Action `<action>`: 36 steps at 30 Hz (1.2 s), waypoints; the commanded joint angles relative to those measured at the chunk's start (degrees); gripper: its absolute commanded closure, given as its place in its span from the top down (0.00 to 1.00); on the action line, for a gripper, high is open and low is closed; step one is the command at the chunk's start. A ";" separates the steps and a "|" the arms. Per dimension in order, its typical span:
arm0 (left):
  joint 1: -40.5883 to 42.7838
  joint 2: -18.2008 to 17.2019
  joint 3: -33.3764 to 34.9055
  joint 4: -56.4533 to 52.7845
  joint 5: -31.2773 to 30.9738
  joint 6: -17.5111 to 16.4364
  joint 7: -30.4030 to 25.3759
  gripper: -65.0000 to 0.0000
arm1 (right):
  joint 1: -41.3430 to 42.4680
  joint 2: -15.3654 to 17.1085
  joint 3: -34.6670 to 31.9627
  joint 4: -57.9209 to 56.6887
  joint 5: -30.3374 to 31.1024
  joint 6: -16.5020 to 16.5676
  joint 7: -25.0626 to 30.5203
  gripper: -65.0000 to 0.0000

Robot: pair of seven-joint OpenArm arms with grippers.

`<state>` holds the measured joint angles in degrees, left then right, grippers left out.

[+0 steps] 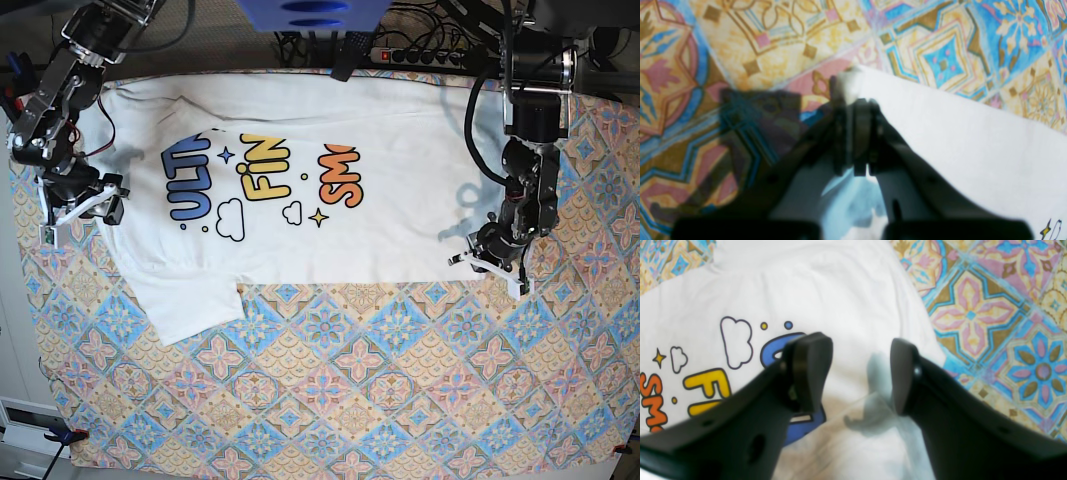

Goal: Fold the T-shirt properly
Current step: 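Move both grippers to the shirt's hem side and grasp the hem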

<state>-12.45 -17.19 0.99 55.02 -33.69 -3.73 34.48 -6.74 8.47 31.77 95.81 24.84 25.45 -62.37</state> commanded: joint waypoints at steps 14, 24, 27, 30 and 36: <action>7.48 -3.34 -7.10 11.04 -6.88 -0.19 2.22 0.00 | 14.00 4.06 -12.65 -16.21 -15.04 0.26 8.35 0.47; 13.19 -3.51 -7.28 19.30 -6.88 -0.19 1.87 0.00 | 26.13 10.92 -24.69 -40.03 -16.18 0.26 22.41 0.47; 13.19 -4.30 -7.90 19.39 -6.97 -0.19 1.87 0.00 | 29.73 12.32 -28.12 -47.50 -16.18 0.26 27.25 0.47; 13.19 -4.39 -8.95 19.39 -6.97 -0.19 1.87 0.00 | 32.37 13.29 -30.41 -53.48 -16.18 0.26 30.59 0.47; 13.19 -4.48 -10.09 19.48 -6.97 -0.19 2.22 0.00 | 35.45 14.08 -34.10 -61.22 -16.18 0.26 35.69 0.47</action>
<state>1.61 -20.80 -8.62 73.41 -40.56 -3.66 37.74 26.96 21.52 -2.46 33.78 7.97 25.45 -27.88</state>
